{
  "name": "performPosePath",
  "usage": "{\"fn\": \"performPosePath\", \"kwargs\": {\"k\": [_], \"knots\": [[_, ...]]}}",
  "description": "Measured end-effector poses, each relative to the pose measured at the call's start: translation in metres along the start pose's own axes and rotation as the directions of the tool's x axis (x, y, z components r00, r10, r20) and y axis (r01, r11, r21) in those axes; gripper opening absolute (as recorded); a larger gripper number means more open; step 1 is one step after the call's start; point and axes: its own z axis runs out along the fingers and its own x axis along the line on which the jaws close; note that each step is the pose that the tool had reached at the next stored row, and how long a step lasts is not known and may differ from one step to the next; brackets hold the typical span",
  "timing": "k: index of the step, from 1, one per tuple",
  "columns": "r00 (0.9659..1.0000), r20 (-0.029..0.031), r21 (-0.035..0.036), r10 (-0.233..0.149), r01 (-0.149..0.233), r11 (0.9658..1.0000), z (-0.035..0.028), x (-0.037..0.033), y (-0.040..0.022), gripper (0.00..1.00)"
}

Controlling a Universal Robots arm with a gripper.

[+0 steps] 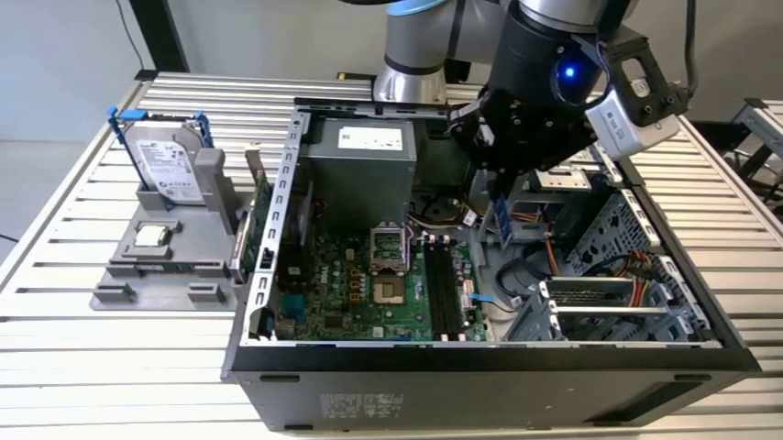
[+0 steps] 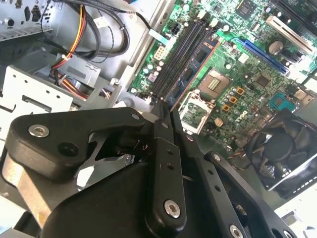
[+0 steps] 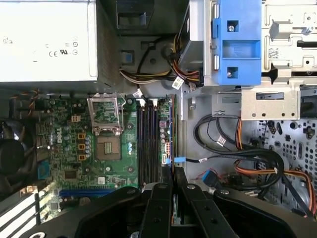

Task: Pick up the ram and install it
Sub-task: 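Insert the ram into the slot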

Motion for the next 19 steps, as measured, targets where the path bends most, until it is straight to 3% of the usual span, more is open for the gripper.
{"fn": "performPosePath", "kwargs": {"k": [11,12,15,19], "knots": [[1.0,0.0003,0.0025,0.003,-0.003,1.0,0.0215,0.0007,-0.0008,0.0],[1.0,0.0004,0.0082,0.003,-0.003,1.0,0.0221,0.0007,-0.0007,0.0],[1.0,0.0005,0.0088,0.003,-0.003,1.0,0.0231,0.0007,-0.0008,0.0],[1.0,0.0005,0.0091,0.003,-0.003,1.0,0.0301,0.0014,-0.0011,0.0]]}}
